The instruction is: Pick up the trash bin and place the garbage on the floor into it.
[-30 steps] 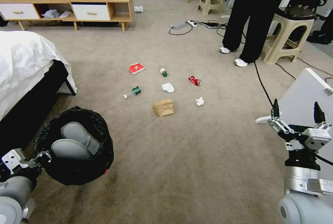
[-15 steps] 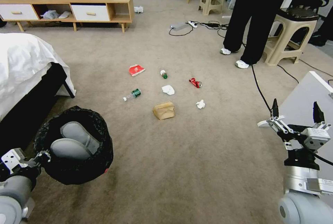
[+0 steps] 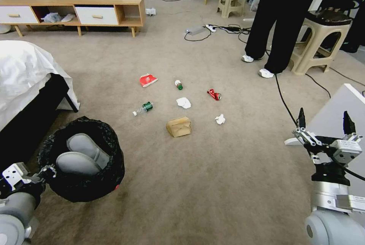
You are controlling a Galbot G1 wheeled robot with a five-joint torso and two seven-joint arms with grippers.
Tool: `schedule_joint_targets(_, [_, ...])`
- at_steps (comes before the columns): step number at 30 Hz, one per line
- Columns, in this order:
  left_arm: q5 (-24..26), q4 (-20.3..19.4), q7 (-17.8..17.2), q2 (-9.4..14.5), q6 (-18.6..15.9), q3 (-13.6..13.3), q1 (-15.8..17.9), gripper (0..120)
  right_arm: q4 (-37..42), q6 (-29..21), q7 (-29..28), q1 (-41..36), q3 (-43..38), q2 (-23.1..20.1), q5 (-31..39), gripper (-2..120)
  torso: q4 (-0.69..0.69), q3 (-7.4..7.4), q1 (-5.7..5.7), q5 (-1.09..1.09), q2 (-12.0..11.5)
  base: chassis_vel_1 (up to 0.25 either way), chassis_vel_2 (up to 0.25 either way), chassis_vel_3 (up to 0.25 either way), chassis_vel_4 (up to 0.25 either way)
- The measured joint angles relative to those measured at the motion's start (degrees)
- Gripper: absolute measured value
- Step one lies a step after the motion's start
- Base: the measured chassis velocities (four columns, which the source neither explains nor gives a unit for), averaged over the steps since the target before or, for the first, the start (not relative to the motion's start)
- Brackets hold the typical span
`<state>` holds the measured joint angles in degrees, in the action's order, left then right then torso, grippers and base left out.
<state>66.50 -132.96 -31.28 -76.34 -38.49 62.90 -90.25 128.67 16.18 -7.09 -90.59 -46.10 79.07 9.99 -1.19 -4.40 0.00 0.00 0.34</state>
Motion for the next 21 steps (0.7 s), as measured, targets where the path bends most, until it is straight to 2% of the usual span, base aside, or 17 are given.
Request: schedule_joint_targets(21, [-0.1, 0.1, 0.1, -0.1, 0.0, 0.0, 0.0, 3, -0.2, -0.1, 0.1, 0.3, 0.2, 0.0, -0.1, 100, 0.0, 0.0, 0.0, 0.0, 0.0, -0.087, 0.088, 0.086, -0.089])
